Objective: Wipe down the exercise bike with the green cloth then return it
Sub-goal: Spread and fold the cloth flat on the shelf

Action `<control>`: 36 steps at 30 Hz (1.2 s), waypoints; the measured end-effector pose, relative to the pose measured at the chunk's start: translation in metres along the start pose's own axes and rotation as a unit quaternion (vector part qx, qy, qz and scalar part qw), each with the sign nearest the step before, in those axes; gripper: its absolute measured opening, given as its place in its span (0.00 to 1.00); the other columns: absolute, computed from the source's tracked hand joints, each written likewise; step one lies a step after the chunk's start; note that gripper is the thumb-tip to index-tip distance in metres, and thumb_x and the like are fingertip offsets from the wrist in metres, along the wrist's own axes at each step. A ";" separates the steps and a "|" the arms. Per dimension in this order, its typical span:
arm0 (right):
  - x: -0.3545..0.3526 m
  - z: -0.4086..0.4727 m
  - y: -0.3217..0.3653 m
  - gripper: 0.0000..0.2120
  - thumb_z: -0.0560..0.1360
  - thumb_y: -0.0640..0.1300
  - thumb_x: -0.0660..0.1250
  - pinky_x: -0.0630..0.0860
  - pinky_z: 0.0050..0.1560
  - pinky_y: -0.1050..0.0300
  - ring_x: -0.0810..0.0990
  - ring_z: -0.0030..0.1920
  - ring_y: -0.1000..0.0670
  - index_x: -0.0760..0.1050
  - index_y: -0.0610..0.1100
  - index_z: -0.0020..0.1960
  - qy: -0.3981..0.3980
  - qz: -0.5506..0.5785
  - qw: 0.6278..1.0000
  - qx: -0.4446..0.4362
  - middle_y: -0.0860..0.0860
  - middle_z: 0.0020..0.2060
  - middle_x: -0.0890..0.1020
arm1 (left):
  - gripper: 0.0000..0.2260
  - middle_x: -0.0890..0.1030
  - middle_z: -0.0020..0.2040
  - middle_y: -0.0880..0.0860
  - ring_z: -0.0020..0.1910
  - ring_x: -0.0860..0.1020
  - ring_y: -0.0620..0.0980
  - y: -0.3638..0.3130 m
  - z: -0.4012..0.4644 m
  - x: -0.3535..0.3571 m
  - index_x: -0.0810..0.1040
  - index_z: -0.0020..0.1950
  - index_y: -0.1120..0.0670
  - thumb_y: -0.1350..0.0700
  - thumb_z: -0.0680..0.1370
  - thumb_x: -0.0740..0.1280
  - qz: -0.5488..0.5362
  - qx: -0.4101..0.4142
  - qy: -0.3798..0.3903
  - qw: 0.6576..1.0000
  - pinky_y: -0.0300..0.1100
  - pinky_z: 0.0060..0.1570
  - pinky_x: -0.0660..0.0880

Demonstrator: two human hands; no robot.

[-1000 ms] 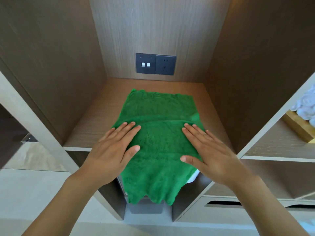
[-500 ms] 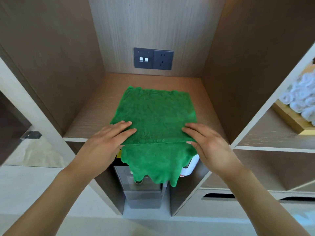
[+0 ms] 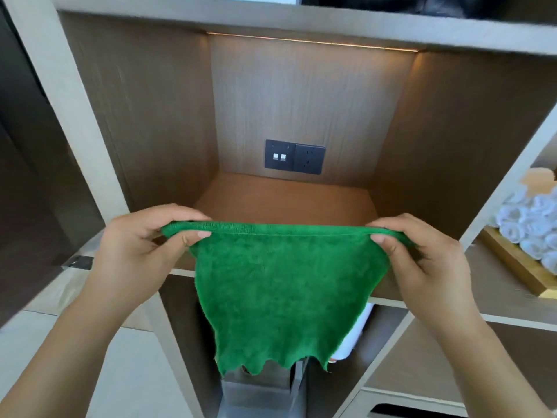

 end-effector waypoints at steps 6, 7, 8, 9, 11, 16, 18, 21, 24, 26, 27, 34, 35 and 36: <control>-0.035 0.026 0.034 0.11 0.83 0.46 0.70 0.76 0.50 0.72 0.84 0.51 0.59 0.82 0.63 0.56 -0.087 0.047 0.995 -0.030 0.66 0.50 0.85 | 0.06 0.87 0.48 0.42 0.46 0.86 0.45 -0.034 0.018 -0.040 0.86 0.51 0.43 0.54 0.78 0.75 -0.042 0.030 -0.096 0.994 0.32 0.42 0.82; -0.038 0.032 0.037 0.12 0.82 0.47 0.69 0.76 0.49 0.73 0.84 0.51 0.60 0.82 0.65 0.56 -0.098 0.052 0.993 -0.032 0.66 0.50 0.85 | 0.04 0.87 0.48 0.42 0.47 0.86 0.44 -0.037 0.024 -0.043 0.86 0.52 0.43 0.52 0.78 0.76 -0.045 0.039 -0.102 0.993 0.31 0.43 0.81; -0.039 0.038 0.037 0.11 0.83 0.47 0.69 0.76 0.49 0.73 0.84 0.51 0.59 0.82 0.65 0.56 -0.102 0.057 0.993 -0.032 0.65 0.50 0.85 | 0.03 0.87 0.49 0.42 0.48 0.86 0.44 -0.038 0.032 -0.044 0.86 0.52 0.43 0.49 0.79 0.75 -0.050 0.044 -0.103 0.992 0.31 0.44 0.81; -0.036 0.045 0.033 0.11 0.83 0.47 0.68 0.76 0.48 0.73 0.84 0.51 0.59 0.82 0.64 0.56 -0.100 0.061 0.993 -0.028 0.64 0.51 0.85 | 0.04 0.87 0.49 0.42 0.48 0.86 0.43 -0.034 0.042 -0.042 0.86 0.53 0.43 0.47 0.79 0.74 -0.057 0.044 -0.096 0.993 0.30 0.44 0.80; -0.021 0.064 0.015 0.10 0.84 0.48 0.66 0.77 0.48 0.71 0.84 0.51 0.58 0.82 0.61 0.56 -0.075 0.067 0.995 -0.005 0.62 0.51 0.86 | 0.04 0.87 0.49 0.42 0.47 0.85 0.41 -0.015 0.067 -0.030 0.87 0.52 0.41 0.45 0.79 0.73 -0.071 0.025 -0.065 0.995 0.30 0.44 0.79; 0.042 0.116 -0.084 0.09 0.83 0.38 0.68 0.77 0.54 0.57 0.85 0.53 0.49 0.84 0.50 0.52 -0.011 -0.011 0.993 0.120 0.58 0.48 0.86 | 0.04 0.88 0.45 0.55 0.43 0.84 0.49 0.095 0.129 0.039 0.87 0.49 0.52 0.58 0.82 0.72 -0.021 -0.087 0.029 0.996 0.49 0.51 0.82; 0.066 0.124 -0.119 0.10 0.83 0.38 0.68 0.75 0.61 0.55 0.83 0.62 0.42 0.82 0.43 0.62 0.036 -0.109 0.976 0.185 0.47 0.57 0.85 | 0.05 0.87 0.51 0.59 0.49 0.84 0.55 0.134 0.137 0.063 0.86 0.56 0.56 0.60 0.82 0.71 0.100 -0.153 0.063 0.981 0.53 0.58 0.80; 0.100 0.103 -0.138 0.25 0.84 0.48 0.68 0.72 0.71 0.41 0.72 0.73 0.38 0.69 0.45 0.79 0.167 -0.268 0.920 0.232 0.44 0.72 0.73 | 0.15 0.82 0.63 0.58 0.63 0.81 0.59 0.143 0.123 0.093 0.81 0.68 0.54 0.58 0.81 0.72 0.213 -0.154 0.121 0.957 0.50 0.67 0.75; 0.128 0.067 -0.121 0.21 0.84 0.50 0.67 0.69 0.75 0.47 0.71 0.75 0.40 0.74 0.47 0.75 0.227 -0.205 0.932 0.197 0.45 0.74 0.73 | 0.17 0.80 0.68 0.52 0.68 0.77 0.53 0.120 0.078 0.140 0.79 0.70 0.50 0.54 0.81 0.72 0.162 -0.077 0.244 0.953 0.49 0.72 0.72; 0.150 0.030 -0.113 0.22 0.85 0.52 0.65 0.62 0.75 0.56 0.69 0.78 0.42 0.72 0.46 0.77 0.309 -0.172 0.916 0.187 0.45 0.77 0.72 | 0.20 0.75 0.75 0.49 0.75 0.70 0.49 0.115 0.039 0.168 0.75 0.76 0.46 0.48 0.84 0.68 0.148 -0.064 0.329 0.930 0.42 0.76 0.62; 0.160 0.012 -0.113 0.26 0.86 0.54 0.63 0.58 0.77 0.58 0.64 0.81 0.44 0.68 0.46 0.80 0.352 -0.171 0.902 0.184 0.45 0.80 0.67 | 0.21 0.71 0.79 0.49 0.79 0.66 0.49 0.115 0.026 0.176 0.72 0.78 0.46 0.46 0.85 0.66 0.155 -0.061 0.347 0.923 0.39 0.76 0.58; 0.177 -0.012 -0.141 0.34 0.85 0.67 0.49 0.43 0.84 0.49 0.42 0.85 0.52 0.48 0.55 0.87 0.400 -0.223 0.871 0.175 0.54 0.86 0.46 | 0.23 0.57 0.86 0.47 0.85 0.53 0.49 0.140 0.013 0.193 0.62 0.84 0.43 0.43 0.88 0.54 0.210 -0.042 0.382 0.899 0.43 0.81 0.49; 0.180 -0.005 -0.149 0.34 0.85 0.67 0.49 0.42 0.83 0.49 0.42 0.85 0.51 0.47 0.55 0.87 0.407 -0.226 0.868 0.174 0.54 0.86 0.45 | 0.23 0.57 0.86 0.48 0.85 0.53 0.49 0.146 0.019 0.196 0.62 0.84 0.43 0.43 0.88 0.54 0.212 -0.047 0.386 0.897 0.43 0.80 0.48; 0.183 0.004 -0.157 0.34 0.86 0.66 0.49 0.42 0.83 0.49 0.42 0.85 0.51 0.46 0.55 0.87 0.414 -0.228 0.864 0.174 0.53 0.86 0.45 | 0.23 0.57 0.86 0.49 0.85 0.53 0.50 0.153 0.027 0.199 0.61 0.84 0.43 0.43 0.88 0.53 0.216 -0.051 0.390 0.894 0.42 0.80 0.47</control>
Point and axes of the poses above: each hand's wrist, its own z-axis towards the middle knuckle, its own x-axis out of the palm, y = z × x, the point moved 10 cm from there along z, towards the middle knuckle
